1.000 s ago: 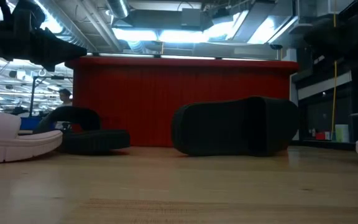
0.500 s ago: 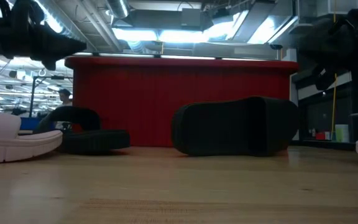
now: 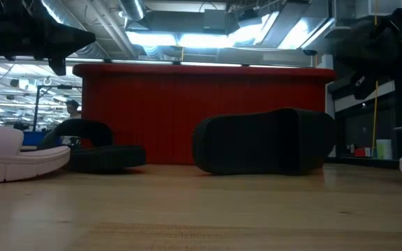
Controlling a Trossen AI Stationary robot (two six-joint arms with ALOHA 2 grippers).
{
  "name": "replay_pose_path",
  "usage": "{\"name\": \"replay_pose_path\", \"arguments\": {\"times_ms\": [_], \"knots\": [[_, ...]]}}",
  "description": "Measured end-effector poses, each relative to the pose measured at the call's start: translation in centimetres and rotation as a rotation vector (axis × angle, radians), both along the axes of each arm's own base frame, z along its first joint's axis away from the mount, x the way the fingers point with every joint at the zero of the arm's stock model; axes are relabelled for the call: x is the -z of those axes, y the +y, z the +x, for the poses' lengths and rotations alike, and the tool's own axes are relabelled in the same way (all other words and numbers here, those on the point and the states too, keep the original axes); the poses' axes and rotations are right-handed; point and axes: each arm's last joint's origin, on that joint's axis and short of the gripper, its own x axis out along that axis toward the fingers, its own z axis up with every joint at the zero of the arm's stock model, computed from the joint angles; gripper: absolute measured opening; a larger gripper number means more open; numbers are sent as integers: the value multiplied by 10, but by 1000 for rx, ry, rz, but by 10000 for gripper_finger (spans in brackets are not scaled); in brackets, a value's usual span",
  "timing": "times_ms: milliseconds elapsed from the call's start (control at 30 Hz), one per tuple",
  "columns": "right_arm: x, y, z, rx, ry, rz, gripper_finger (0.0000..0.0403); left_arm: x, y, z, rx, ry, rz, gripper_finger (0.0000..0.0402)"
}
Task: Pick and place slides into bin
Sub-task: Put the right black slide into the red bin
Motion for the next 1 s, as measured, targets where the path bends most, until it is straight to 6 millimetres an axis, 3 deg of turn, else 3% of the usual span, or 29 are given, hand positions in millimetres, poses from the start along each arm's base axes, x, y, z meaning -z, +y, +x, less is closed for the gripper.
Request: {"name": "replay_pose_path", "arguments": {"times_ms": [200, 467, 700, 1000], "knots": [[0, 0, 0, -2, -3, 30, 12, 0, 0, 0, 26, -22, -63, 4], [-2, 0, 0, -7, -23, 92, 12, -3, -5, 0, 221, -65, -130, 1], [-9, 2, -1, -70, -81, 73, 5, -31, -5, -6, 234, -144, -106, 1], [-65, 4, -7, -96, -120, -54, 3, -75, -7, 6, 191, 18, -2, 1]]}}
